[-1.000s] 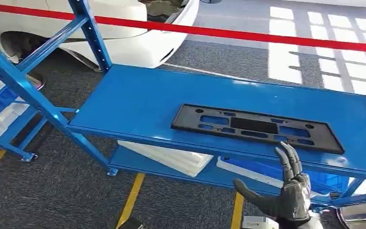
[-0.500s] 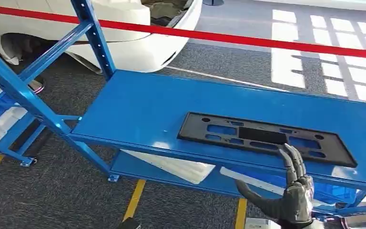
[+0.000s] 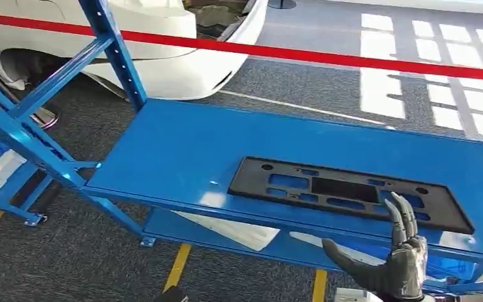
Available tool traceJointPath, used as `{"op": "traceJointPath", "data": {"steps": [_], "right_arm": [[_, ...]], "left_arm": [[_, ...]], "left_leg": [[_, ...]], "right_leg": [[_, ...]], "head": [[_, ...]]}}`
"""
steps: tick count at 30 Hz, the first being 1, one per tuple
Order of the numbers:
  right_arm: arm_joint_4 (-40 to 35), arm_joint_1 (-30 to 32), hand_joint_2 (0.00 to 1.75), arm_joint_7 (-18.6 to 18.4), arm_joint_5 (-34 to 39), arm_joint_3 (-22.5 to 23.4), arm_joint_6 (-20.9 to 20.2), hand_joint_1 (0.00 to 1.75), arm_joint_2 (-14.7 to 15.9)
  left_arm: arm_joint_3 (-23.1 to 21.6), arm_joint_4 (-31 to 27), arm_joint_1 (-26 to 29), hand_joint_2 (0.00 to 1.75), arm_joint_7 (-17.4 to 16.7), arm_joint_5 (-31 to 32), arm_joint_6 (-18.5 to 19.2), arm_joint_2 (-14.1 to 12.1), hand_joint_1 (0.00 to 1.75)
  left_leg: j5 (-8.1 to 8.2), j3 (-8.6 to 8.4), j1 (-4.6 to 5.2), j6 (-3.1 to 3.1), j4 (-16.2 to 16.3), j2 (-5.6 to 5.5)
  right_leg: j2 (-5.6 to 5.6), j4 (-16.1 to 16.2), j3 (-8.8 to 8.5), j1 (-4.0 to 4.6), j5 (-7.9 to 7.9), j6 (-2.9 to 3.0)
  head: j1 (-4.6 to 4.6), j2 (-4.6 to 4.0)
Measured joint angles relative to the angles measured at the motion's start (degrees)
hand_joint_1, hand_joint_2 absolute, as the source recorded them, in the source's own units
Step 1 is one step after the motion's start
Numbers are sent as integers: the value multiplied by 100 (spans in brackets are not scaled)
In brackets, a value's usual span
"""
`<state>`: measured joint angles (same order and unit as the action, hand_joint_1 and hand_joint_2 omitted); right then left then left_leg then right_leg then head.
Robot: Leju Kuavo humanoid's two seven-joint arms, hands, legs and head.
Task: Take the parts from the cabinet and place them on the table.
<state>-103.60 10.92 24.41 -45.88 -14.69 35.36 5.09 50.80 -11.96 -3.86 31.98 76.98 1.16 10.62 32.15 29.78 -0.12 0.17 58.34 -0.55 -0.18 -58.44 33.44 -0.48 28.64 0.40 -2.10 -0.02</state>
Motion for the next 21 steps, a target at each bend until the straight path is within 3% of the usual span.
{"op": "traceJointPath", "data": {"steps": [1, 2, 4, 5, 6, 7, 9, 10, 11, 12, 14, 16, 17, 19, 20, 21], "right_arm": [[-24, 22, 175, 2, 0, -2, 2, 0, 2], [-28, 19, 175, 0, 4, 0, 2, 0, 2], [-28, 38, 175, -2, 7, 11, 2, 0, 2], [-28, 50, 175, -2, 7, 15, 0, 0, 2], [-28, 64, 175, -2, 7, 17, -2, 0, 2], [-28, 77, 175, -2, 7, 20, -2, 0, 2], [-28, 91, 175, -2, 9, 24, -4, 0, 2], [-28, 96, 175, -2, 9, 28, -4, 0, 2], [-31, 100, 175, -2, 7, 44, -4, 0, 2], [-33, 107, 175, -2, 7, 59, -4, 0, 2], [-37, 107, 175, -4, 9, 59, -4, 0, 2], [-52, 109, 175, -4, 11, 74, -4, 0, 2], [-61, 102, 175, -4, 9, 77, -4, 0, 2], [-61, 114, 175, -4, 11, 81, -4, 0, 2], [-61, 123, 175, -4, 11, 81, -4, 0, 2], [-61, 124, 175, -4, 11, 83, -4, 0, 2]], "left_arm": [[0, 0, -10, 0, 2, -2, -2, -2, 0], [0, 0, -12, 0, 2, -2, -2, -4, 0], [0, 0, -11, 0, 2, -11, 2, -7, 0], [0, 0, 8, 0, 0, -13, 7, -7, 0], [2, 0, 23, 0, 0, -15, 9, -9, 0], [2, 0, 25, 0, 0, -15, 7, -9, 0], [2, 0, 16, 0, 0, -15, 4, -13, 0], [2, 0, 17, 0, 0, -15, 2, -15, 0], [0, 7, 14, 0, 0, -15, 4, -13, 0], [0, 7, 4, 0, -2, -15, 4, -13, 0], [2, 7, 27, 0, 0, -15, 4, -17, 0], [2, 7, 23, 0, 0, -15, 4, -17, 0], [2, 7, 12, 0, 2, -15, 2, -17, 0], [2, 7, 6, 0, 2, -15, 4, -17, 0], [2, 7, 7, 0, 2, -15, 4, -17, 0], [2, 7, 16, 0, 0, -15, 4, -17, 0]], "left_leg": [[66, 17, -3, -17, 106, 4], [209, 162, -15, -37, 400, 4], [557, 668, -43, -81, 1304, 4], [623, 903, -44, -96, 1666, 5], [547, 1015, -48, -107, 1771, 6], [305, 980, -56, -110, 1567, 7], [-327, 644, -70, -96, 657, 15], [-484, 491, -73, -79, 296, 29], [-426, 466, -43, -53, 274, 28], [-340, 428, -37, 23, 184, 28], [-323, 445, -14, 75, 185, 17], [-323, 394, -68, 127, 128, 18], [-306, 370, -74, 158, 115, 21], [-271, 339, -71, 203, 113, 25], [-246, 315, -65, 209, 114, 24], [-220, 283, -58, 215, 114, 21]], "right_leg": [[9, 58, -59, -12, -1, 15], [24, 71, -93, -20, 9, 32], [39, 71, -132, -17, 53, 62], [36, 70, -157, -16, 79, 67], [30, 69, -195, -17, 107, 62], [18, 69, -252, -20, 148, 47], [8, 68, -393, -24, 238, 9], [12, 68, -448, -24, 295, -27], [-2, 42, -442, 23, 326, -75], [-5, 34, -414, 16, 331, -100], [2, 81, -433, -1, 333, -138], [6, -2, -444, -9, 423, -198], [7, -245, -322, -9, 553, -221], [7, -1220, 207, -19, 955, -261], [7, -1689, 493, -19, 1068, -264], [7, -1863, 648, -18, 1020, -264]], "head": [[-2, 0], [-15, 0], [-15, 0], [-15, 0], [-17, 0], [-17, 0], [-17, 0], [-18, 0], [-4, 0], [-9, 0], [-2, 0], [7, 0], [17, 0], [20, 0], [22, 0], [22, 0]]}}
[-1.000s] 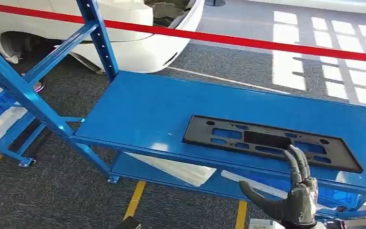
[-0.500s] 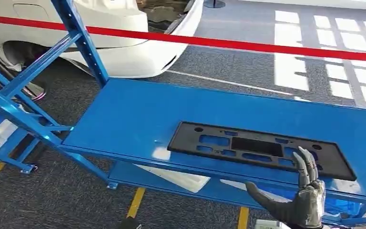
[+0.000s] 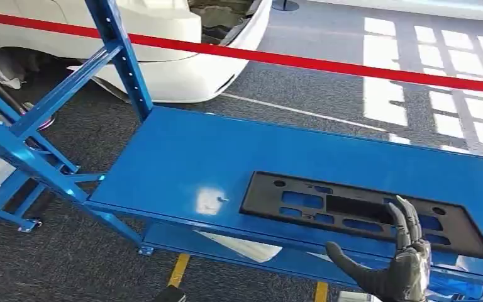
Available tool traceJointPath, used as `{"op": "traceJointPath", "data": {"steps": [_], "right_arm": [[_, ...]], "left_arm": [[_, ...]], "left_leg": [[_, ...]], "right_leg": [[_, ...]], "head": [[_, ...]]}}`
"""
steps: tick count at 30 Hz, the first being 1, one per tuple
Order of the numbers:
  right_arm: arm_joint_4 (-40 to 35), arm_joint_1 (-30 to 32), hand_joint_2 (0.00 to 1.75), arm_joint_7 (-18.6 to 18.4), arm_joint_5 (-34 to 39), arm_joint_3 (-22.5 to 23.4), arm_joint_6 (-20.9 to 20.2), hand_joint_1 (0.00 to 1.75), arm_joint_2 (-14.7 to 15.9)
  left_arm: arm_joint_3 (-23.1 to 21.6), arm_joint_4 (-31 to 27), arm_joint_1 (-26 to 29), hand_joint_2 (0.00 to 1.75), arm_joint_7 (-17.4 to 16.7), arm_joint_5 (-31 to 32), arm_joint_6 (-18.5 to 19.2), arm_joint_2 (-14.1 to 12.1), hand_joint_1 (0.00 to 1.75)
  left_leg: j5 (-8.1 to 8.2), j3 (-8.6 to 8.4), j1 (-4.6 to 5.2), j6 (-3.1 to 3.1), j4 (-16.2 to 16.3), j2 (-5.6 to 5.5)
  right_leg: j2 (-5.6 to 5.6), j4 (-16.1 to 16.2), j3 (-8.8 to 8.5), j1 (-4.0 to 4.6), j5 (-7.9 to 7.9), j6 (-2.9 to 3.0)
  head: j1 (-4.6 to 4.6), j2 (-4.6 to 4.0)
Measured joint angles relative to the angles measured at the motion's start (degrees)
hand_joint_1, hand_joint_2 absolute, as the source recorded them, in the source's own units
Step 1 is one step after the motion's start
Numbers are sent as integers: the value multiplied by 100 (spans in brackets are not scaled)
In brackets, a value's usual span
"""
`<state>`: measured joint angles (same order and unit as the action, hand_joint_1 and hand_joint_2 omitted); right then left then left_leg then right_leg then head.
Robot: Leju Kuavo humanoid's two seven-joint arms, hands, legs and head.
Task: Take the parts from the cabinet and place them on the table.
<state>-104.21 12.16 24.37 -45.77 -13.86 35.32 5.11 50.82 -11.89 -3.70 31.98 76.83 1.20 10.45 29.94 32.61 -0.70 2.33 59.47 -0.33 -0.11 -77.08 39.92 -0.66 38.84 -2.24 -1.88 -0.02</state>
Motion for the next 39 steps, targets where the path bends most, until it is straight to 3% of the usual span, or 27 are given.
{"op": "traceJointPath", "data": {"steps": [1, 2, 4, 5, 6, 8, 16, 24, 28, 39], "right_arm": [[0, 0, 175, 0, 0, 2, 0, 0, 0], [0, 0, 175, 0, -2, 5, 0, 0, 0], [0, -1, 175, -2, -9, 20, 0, 0, 0], [4, -1, 175, -24, -22, 26, -11, 0, 9], [-4, 22, 175, -31, -44, 31, -17, 0, 9], [-9, 54, 175, -99, -186, 51, -52, 0, 28], [-11, 485, 175, -695, -1270, 411, 11, 0, 324], [-276, 1349, 175, -1215, -1628, 1010, -435, 0, 1084], [-361, 1542, 175, -1266, -1630, 1119, -586, 0, 1296], [-439, 1647, 175, -1355, -1606, 1152, -737, 0, 1475]], "left_arm": [[0, 0, 9, 0, 0, 0, 0, 0, 0], [0, 0, 8, 0, 0, 0, 2, 0, 0], [0, 0, -2, 0, 2, 0, -11, 2, 0], [2, 2, -4, 0, -4, -2, -18, 15, 0], [2, 2, -10, 0, -15, -7, -33, 11, 0], [4, 2, -8, 0, -17, -9, -74, 13, 0], [50, 2, -3, 0, -57, -65, -159, 11, 0], [164, 2, 12, 0, -50, -131, -201, 11, 0], [179, 2, 12, 0, -50, -131, -201, 11, 0], [184, 2, 12, 0, -48, -131, -201, 11, 0]], "left_leg": [[32, -49, 5, 0, 0, -8], [66, -108, 12, -5, -1, -25], [150, -237, 24, -34, -7, -42], [172, -241, 33, -62, -21, -43], [171, -231, 23, -83, -18, -51], [188, -206, 32, -77, -4, -38], [194, -251, 32, -98, -87, -36], [195, -258, 44, -108, -93, -36], [195, -263, 58, -108, -93, -36], [195, -268, 63, -107, -92, -36]], "right_leg": [[0, 109, 16, 1, -191, 13], [-1, 452, -91, 4, -484, 30], [-8, 1515, -452, 38, -1177, 132], [-13, 1558, -490, 74, -1122, 189], [-13, 1642, -495, 96, -1168, 209], [-27, 1778, -549, 75, -1064, 109], [-25, 1781, -555, 78, -1018, 170], [-20, 1781, -574, 72, -1015, 172], [-21, 1783, -577, 60, -1017, 170], [-21, 1784, -579, 56, -1018, 169]], "head": [[0, 0], [0, 0], [0, 0], [-13, 0], [-11, 0], [-15, 0], [-15, 0], [-13, 0], [-11, 0], [-13, 0]]}}
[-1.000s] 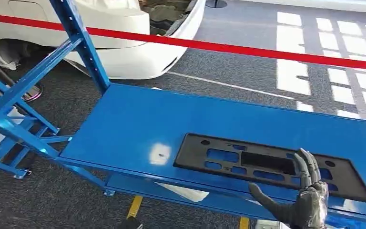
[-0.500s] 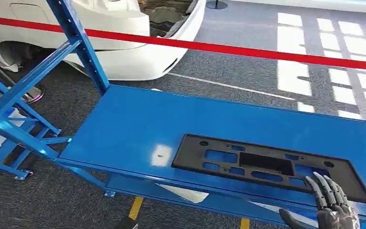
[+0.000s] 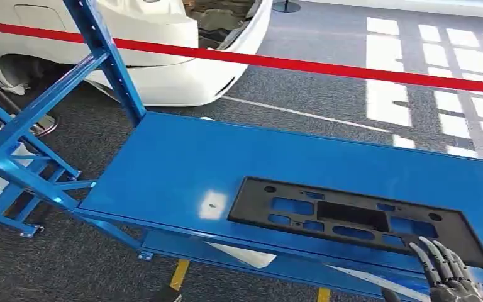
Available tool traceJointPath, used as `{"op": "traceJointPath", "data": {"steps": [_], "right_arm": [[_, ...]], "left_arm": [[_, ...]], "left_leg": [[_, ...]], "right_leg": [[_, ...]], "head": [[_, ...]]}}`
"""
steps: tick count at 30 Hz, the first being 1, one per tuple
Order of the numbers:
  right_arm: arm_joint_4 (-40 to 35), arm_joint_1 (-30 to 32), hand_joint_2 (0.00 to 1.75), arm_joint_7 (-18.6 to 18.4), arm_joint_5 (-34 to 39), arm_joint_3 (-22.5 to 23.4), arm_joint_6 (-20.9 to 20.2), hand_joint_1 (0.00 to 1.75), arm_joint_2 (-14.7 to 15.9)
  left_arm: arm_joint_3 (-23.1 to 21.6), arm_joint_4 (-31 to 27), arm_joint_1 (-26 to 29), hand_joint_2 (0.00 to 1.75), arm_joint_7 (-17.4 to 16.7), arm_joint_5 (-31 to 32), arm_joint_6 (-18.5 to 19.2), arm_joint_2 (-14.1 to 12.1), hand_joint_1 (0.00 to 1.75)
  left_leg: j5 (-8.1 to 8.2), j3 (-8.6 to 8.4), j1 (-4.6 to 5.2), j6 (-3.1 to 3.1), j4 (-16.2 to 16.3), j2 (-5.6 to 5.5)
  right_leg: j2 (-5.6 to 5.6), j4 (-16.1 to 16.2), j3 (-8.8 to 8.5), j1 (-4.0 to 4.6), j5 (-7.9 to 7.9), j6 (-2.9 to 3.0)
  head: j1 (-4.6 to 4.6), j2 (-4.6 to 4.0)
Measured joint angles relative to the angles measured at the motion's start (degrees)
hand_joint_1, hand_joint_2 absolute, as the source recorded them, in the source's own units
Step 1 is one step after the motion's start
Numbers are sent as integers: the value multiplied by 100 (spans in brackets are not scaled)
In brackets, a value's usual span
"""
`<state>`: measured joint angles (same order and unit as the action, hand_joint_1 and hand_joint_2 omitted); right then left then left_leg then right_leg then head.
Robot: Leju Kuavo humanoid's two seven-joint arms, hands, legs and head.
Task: Take the parts from the cabinet and place them on the table.
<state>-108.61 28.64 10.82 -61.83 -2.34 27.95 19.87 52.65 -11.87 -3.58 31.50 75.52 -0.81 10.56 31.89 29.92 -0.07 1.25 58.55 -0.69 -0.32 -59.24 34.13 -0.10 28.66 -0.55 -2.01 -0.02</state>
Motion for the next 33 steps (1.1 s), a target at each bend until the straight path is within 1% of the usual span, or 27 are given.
{"op": "traceJointPath", "data": {"steps": [3, 7, 11, 13, 16, 17, 19, 23, 30, 33], "right_arm": [[-65, 100, 175, -261, 100, -57, -218, 0, 213], [-155, 253, 175, -533, 192, -127, -312, 0, 491], [-188, 305, 175, -590, 147, -164, -265, 0, 645], [-179, 260, 175, -596, -77, -162, -87, 0, 647], [-42, 29, 175, -398, -493, -153, 390, 0, 543], [22, -55, 175, -358, -558, -155, 435, 0, 500], [211, -215, 175, -288, -657, -170, 424, 0, 439], [481, -455, 175, -275, -710, -181, 297, 0, 435], [673, -681, 175, -280, -848, -181, 243, 0, 437], [734, -768, 175, -325, -933, -184, 90, 0, 479]], "left_arm": [[9, 0, 3, 0, 0, -2, -2, 0, 0], [52, 0, 2, 0, -2, -2, -15, 0, 0], [70, 0, 1, 0, -11, 0, -24, 0, 0], [74, 0, 0, 0, -11, 13, -44, 0, 0], [72, 0, -10, 0, -18, 78, -50, 0, 0], [72, 0, -15, 0, -24, 90, -50, 2, 0], [70, 0, -20, 0, -54, 131, -52, 2, 0], [70, 0, -22, 0, -63, 140, -50, 2, 0], [66, 0, -22, 0, -109, 184, -39, 2, 0], [59, 0, -23, 0, -109, 199, -35, 2, 0]], "left_leg": [[0, 0, 0, 0, 0, 0], [0, -1, 0, 0, 0, 0], [0, -2, 0, 0, 0, 0], [0, -2, 0, 0, 0, 0], [0, -9, -2, 0, 0, 3], [0, -11, -1, 0, 0, 5], [0, -14, -1, 0, 0, 5], [0, -15, -1, 0, 0, 5], [0, -14, 0, 0, 0, 5], [0, -14, 0, 0, 0, 5]], "right_leg": [[1, 0, -2, 0, 0, 0], [1, 0, -2, 0, 0, 0], [0, 0, -3, 0, 0, 0], [-1, 0, -3, 0, 0, 0], [-6, 0, -5, 2, 0, 0], [-6, 0, -8, 1, 0, 0], [-6, -1, -12, 1, 0, 0], [-5, -1, -15, 1, 0, 0], [-4, -1, -15, 0, 0, 0], [-4, 0, -15, 0, 0, 0]], "head": [[0, 0], [2, 0], [2, 0], [2, 0], [0, 0], [2, 0], [2, 0], [2, 0], [0, 0], [0, 0]]}}
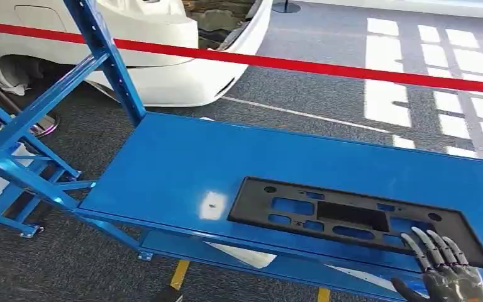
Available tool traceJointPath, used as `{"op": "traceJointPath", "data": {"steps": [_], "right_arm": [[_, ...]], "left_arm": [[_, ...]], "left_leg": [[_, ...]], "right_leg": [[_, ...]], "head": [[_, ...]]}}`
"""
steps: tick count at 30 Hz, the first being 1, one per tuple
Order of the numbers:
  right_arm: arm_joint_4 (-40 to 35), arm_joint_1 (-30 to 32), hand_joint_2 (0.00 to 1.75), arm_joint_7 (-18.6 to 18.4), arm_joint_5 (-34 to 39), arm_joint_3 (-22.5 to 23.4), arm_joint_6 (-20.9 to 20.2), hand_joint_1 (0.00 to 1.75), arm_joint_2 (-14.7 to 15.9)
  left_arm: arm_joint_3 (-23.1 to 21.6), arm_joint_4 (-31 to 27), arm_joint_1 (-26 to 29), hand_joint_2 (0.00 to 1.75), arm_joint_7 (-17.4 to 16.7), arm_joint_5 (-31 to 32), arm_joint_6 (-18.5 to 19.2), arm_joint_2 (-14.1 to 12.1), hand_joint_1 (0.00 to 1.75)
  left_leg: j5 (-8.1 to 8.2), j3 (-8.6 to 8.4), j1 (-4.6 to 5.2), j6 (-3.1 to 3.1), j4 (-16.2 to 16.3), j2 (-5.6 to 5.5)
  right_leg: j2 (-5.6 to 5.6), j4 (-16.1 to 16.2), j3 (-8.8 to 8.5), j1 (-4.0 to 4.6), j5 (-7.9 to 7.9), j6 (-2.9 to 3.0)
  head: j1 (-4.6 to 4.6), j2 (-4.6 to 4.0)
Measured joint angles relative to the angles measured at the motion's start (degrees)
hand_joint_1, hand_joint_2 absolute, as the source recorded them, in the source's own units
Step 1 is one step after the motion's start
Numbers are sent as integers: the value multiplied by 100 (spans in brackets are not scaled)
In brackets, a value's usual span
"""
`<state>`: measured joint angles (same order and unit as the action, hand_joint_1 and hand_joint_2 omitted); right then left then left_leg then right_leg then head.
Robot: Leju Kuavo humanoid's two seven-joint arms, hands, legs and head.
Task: Take the parts from the cabinet and place them on the table.
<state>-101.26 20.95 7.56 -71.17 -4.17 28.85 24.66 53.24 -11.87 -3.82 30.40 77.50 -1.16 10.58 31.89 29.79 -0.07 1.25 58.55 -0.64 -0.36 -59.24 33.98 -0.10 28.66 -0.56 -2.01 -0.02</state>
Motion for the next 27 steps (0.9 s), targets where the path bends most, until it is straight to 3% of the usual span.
{"op": "traceJointPath", "data": {"steps": [4, 11, 19, 27], "right_arm": [[87, -165, 175, 104, 185, -28, -181, 0, 92], [277, -698, 175, 896, 1289, -196, -662, 0, 138], [417, -1172, 175, 1171, 1377, -373, -889, 0, 138], [721, -2055, 175, 1447, 1447, -894, -1248, 0, 4]], "left_arm": [[-13, 0, -1, 0, 7, 11, 9, 0, 0], [-96, 0, -25, 0, -15, 37, 72, 0, 0], [-120, 0, -45, 0, -59, 50, 105, 0, 0], [-245, 0, -131, 0, -109, 61, 170, 0, 0]], "left_leg": [[0, -1, 0, 0, 0, 0], [-1, -4, 0, 0, 0, 0], [-1, 0, -1, 0, 0, 0], [-4, -7, 0, 1, 1, -1]], "right_leg": [[0, 0, -1, 0, 0, 0], [-1, -1, -2, 0, -1, 0], [-1, -3, -3, 0, -1, 0], [-1, -2, -7, 0, -4, -1]], "head": [[0, 0], [0, 0], [0, 0], [0, 0]]}}
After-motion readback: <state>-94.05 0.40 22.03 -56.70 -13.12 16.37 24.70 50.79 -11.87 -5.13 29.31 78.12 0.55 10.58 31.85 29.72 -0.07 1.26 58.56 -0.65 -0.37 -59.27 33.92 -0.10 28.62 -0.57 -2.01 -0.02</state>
